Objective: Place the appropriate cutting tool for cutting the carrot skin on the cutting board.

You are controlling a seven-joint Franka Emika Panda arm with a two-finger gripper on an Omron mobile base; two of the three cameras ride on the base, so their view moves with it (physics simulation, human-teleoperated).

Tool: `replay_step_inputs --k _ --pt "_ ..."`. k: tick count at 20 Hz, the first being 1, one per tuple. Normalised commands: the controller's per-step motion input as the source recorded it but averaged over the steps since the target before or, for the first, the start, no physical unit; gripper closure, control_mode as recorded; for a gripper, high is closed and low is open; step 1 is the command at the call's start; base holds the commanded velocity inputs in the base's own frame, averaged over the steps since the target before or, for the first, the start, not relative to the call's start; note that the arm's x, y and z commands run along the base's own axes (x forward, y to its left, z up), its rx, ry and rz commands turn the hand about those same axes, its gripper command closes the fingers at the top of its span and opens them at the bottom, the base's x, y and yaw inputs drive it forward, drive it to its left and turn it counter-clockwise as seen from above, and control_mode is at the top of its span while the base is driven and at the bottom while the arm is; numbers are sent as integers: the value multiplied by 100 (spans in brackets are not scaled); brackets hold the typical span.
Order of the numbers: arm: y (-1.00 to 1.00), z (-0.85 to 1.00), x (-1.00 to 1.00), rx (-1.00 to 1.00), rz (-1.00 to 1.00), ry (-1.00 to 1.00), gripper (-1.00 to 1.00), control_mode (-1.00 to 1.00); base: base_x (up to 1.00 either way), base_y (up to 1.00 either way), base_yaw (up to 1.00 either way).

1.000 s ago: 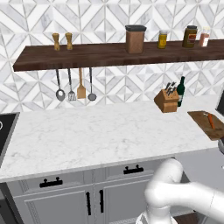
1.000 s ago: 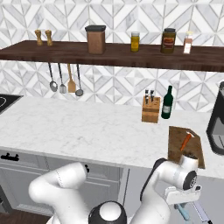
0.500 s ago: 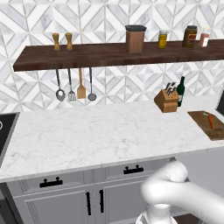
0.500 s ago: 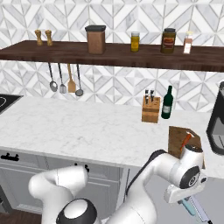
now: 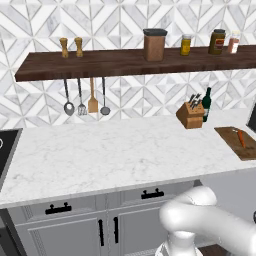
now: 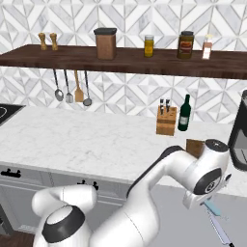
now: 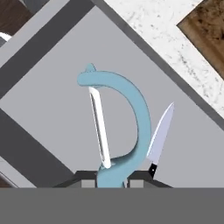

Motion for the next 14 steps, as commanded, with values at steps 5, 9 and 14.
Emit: replay_step_inputs --k 5,9,14 --pt "0 52 68 0 6 -10 100 -100 0 0 0" --pt "-3 8 83 1 2 -3 100 -100 0 0 0" --pt "-17 -8 79 5 2 0 100 -100 0 0 0"
